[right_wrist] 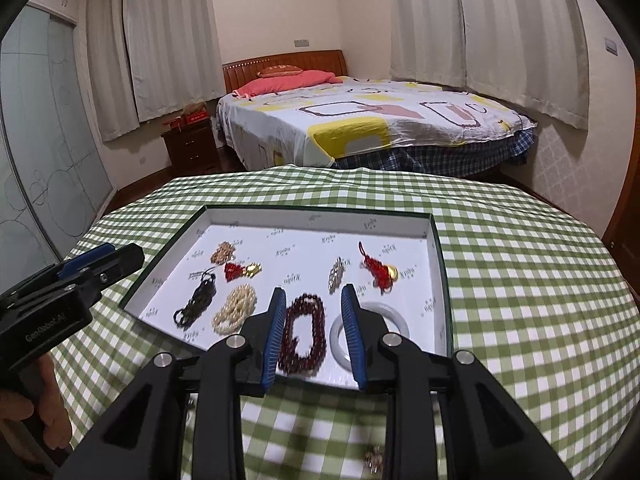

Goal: Organize jewelry
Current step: 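Withdraw both tools from the box toward the pearl ring and brooch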

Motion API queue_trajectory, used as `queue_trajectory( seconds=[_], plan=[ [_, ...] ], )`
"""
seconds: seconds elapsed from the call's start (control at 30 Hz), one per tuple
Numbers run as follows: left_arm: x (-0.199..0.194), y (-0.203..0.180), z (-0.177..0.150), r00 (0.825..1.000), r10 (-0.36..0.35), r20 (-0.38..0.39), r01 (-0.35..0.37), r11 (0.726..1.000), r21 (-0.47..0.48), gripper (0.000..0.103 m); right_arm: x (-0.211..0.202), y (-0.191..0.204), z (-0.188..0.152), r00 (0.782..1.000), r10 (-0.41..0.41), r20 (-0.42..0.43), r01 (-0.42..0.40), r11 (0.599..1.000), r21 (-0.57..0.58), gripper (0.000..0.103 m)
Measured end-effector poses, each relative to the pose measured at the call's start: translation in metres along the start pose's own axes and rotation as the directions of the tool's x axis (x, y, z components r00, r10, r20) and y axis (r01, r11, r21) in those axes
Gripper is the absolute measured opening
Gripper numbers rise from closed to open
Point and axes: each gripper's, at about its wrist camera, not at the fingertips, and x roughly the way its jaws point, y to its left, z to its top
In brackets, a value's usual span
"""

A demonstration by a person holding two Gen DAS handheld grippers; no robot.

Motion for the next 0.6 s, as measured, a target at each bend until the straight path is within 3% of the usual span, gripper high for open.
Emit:
queue_trajectory(
  seconds=[0.6],
  plan=[
    [-0.054,0.002,-0.039,1.000,0.022,0.005,-0.022,1.000,-0.002,0.053,-0.047,-0.013,-0.045,1.000,-0.026,0.010,0.026,0.999,0.027,0.031]
  ],
)
